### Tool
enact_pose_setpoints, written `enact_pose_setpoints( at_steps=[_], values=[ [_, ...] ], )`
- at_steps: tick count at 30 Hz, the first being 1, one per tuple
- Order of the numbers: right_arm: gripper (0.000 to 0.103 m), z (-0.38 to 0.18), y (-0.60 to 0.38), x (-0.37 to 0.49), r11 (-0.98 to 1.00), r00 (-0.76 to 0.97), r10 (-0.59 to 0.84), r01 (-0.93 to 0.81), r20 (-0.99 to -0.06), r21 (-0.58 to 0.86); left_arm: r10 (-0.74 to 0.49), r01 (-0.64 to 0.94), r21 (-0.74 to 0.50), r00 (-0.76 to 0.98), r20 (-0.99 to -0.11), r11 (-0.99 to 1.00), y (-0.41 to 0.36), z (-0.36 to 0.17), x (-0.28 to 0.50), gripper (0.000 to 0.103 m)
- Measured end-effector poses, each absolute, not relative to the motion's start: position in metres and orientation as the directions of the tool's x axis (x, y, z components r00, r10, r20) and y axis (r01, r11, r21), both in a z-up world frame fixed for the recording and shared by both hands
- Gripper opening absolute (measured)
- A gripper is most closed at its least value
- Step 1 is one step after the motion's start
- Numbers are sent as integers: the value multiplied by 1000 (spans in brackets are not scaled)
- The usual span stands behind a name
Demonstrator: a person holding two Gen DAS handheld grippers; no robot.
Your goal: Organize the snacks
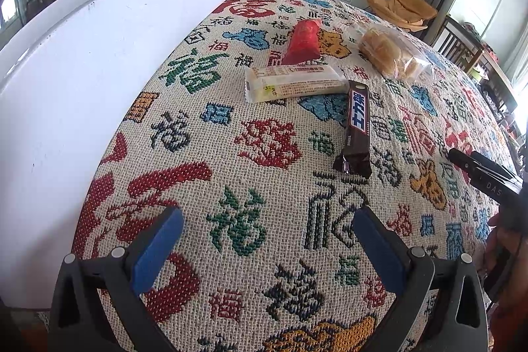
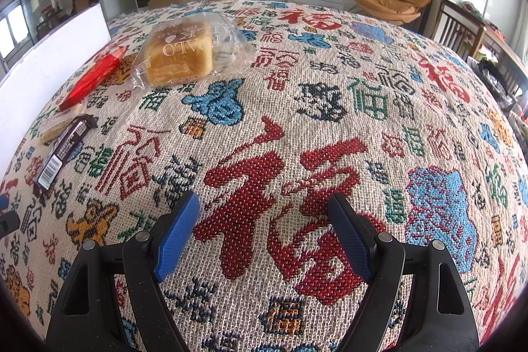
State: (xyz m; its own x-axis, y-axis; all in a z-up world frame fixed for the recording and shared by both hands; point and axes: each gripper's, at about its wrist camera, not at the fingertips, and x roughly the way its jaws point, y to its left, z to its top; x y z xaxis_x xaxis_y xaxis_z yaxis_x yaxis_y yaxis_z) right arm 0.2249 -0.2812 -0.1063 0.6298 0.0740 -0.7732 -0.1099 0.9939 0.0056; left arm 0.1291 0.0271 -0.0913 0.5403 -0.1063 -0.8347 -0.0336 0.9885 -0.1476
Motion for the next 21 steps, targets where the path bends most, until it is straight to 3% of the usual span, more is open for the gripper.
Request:
enact_pose_setpoints(
  at_steps=[21],
  values=[
    [83,-106,-281,225,994,630,74,-110,-773,6,-156,-75,-250,600,-785,965,45,-80,122,102]
  ],
)
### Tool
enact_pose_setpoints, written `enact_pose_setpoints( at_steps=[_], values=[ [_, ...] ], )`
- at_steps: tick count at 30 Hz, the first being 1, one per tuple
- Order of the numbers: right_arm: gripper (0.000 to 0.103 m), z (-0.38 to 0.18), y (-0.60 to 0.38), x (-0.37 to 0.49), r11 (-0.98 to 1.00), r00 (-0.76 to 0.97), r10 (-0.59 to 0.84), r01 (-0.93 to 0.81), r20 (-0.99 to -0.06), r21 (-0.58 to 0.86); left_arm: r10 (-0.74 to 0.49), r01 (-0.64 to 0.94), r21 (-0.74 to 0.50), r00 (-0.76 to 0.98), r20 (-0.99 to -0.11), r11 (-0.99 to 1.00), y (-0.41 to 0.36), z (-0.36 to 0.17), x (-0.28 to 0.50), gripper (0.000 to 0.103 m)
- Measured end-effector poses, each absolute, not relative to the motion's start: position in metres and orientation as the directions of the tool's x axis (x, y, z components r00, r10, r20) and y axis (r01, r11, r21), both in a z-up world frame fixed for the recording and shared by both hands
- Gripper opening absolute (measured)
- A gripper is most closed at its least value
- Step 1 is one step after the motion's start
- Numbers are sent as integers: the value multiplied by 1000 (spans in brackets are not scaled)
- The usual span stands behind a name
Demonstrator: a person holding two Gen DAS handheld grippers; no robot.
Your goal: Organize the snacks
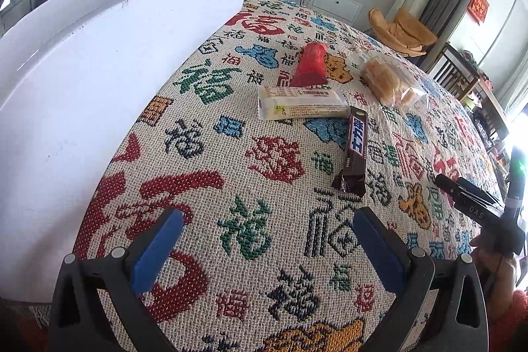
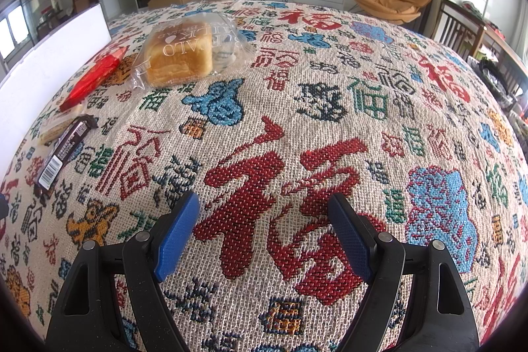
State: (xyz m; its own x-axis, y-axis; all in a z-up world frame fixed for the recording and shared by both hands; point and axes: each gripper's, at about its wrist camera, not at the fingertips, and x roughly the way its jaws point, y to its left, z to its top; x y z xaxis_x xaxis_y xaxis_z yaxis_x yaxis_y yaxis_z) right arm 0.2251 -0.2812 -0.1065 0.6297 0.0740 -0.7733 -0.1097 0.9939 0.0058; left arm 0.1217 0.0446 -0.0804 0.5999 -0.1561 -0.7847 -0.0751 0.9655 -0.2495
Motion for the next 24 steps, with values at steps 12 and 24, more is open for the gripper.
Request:
enact_pose_setpoints(
  at_steps=[12,24],
  values=[
    [85,-108,-280,225,993,627,81,-114,-775,11,-169,-92,-311,679,-715,946,60,-65,106,102],
    [85,-89,-255,221,985,616,170,-126,-769,117,-180,-66,-398,816,-549,915,79,-34,67,102]
  ],
)
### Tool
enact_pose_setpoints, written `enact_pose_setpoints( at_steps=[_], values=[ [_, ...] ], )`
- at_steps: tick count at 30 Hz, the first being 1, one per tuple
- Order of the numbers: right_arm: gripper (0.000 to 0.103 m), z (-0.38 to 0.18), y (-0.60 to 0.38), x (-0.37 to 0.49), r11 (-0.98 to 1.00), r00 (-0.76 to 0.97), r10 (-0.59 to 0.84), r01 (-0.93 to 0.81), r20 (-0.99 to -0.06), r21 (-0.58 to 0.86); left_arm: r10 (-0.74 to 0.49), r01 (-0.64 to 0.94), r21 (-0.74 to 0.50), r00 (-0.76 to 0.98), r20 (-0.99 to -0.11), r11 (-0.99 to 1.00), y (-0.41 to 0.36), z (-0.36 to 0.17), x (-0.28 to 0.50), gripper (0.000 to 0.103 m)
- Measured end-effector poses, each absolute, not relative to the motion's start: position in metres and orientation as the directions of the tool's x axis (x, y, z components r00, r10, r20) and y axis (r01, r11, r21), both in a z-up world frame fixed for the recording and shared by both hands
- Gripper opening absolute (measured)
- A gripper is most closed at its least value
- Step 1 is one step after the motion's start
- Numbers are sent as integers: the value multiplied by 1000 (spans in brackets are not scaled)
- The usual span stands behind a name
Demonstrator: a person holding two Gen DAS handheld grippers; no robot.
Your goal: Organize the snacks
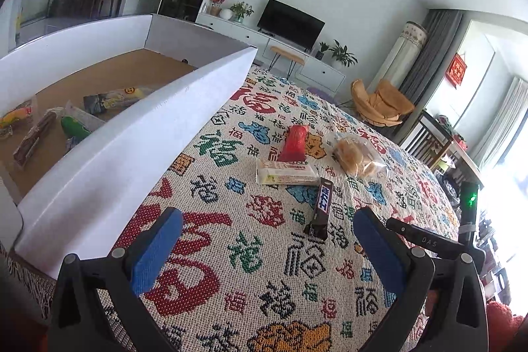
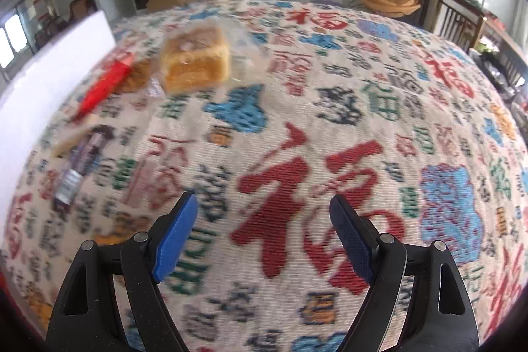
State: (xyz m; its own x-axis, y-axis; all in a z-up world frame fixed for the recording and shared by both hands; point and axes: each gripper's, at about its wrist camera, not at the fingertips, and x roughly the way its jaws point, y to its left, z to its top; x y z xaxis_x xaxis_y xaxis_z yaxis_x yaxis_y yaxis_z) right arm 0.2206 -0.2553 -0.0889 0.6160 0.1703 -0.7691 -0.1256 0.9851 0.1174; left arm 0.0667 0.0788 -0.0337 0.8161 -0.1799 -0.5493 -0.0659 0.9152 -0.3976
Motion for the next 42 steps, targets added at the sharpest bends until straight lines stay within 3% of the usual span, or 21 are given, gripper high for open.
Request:
enact_pose_setpoints(
  at_steps=[5,8,12,14,15,16,18,25,33,37,39,41,42],
  values=[
    [82,-73,-174,226,902,509,425,-303,-748,307,-157,-88,-379,807,-569,921,76,-37,71,102],
    [82,-82,-133,242,903,456,417,-309,-786,300,-142,-92,-362,809,-570,928,74,-36,68,102],
    [79,-95,-100,251,933,460,313,-311,-831,180,-138,-98,-360,807,-575,928,75,-37,67,102],
    [53,-94,-93,249,943,485,252,-317,-837,101,-142,-101,-367,803,-579,925,75,-38,68,102],
    [34,-93,-94,248,946,498,231,-315,-836,74,-145,-102,-369,799,-583,924,76,-39,69,102],
    [25,-93,-97,248,947,498,226,-312,-837,70,-147,-103,-371,795,-588,923,76,-40,71,102],
    [18,-91,-109,248,950,494,229,-301,-839,82,-151,-103,-370,787,-599,923,75,-42,74,102],
    [18,-82,-175,241,969,527,182,-240,-830,61,-172,-94,-375,769,-615,922,73,-46,78,102],
    [18,-81,-280,231,997,593,16,-68,-805,-30,-182,-83,-348,728,-661,934,62,-55,90,102],
    [19,-93,-304,233,1000,592,14,-28,-806,-3,-183,-73,-334,719,-671,940,59,-56,91,102],
    [24,-96,-308,231,1000,604,26,-23,-796,15,-184,-74,-334,713,-676,940,59,-57,92,102],
    [38,-97,-306,229,1000,615,28,-23,-788,18,-188,-75,-337,710,-679,938,60,-58,92,102],
    [52,-98,-305,229,1000,619,24,-24,-785,12,-188,-74,-337,710,-679,939,60,-58,92,102]
  ],
)
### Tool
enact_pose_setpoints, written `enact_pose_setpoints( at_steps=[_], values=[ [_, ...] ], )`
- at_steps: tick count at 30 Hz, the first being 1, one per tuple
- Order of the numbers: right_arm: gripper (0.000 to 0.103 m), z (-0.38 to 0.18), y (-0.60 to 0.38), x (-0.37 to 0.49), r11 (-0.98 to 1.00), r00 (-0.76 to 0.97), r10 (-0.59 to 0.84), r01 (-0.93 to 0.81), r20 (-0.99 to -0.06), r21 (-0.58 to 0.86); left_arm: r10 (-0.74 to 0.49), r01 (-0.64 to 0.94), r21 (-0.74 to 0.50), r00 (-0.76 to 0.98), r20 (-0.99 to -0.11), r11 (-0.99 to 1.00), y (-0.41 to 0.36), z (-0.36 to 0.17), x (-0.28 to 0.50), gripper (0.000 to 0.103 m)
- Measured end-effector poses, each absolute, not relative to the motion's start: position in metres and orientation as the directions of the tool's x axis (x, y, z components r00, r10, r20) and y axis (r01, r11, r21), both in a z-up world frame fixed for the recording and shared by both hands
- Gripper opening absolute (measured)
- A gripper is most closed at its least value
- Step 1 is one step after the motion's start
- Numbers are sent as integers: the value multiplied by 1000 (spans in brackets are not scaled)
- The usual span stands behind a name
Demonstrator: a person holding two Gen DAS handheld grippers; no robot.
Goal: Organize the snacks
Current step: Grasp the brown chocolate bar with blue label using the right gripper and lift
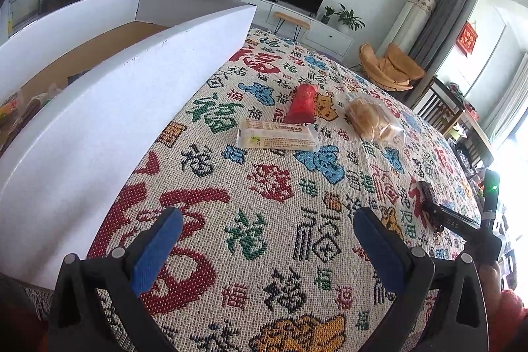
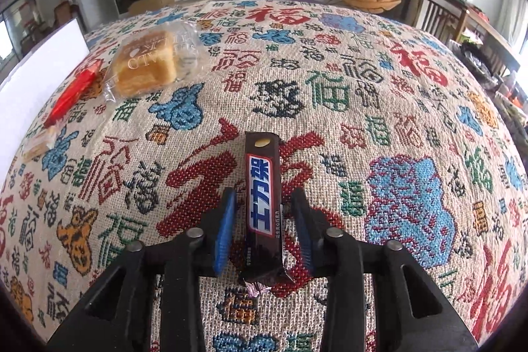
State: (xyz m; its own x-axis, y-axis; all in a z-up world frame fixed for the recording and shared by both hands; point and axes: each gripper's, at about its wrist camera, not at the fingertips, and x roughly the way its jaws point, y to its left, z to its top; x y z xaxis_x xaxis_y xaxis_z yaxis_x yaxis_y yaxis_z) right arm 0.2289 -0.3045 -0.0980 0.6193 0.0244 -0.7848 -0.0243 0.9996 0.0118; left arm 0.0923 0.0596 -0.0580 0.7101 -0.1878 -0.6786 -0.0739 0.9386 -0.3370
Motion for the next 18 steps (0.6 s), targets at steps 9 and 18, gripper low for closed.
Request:
enact_pose_setpoints(
  at_steps=[9,18],
  values=[
    [72,-103,-305,224,1000,639,18,-12,-769,13,-203,-65,-338,689,-696,939,57,-62,97,102],
    [77,-104,-304,225,1000,636,5,-5,-771,3,-208,-63,-330,664,-718,942,54,-67,101,102]
  ],
)
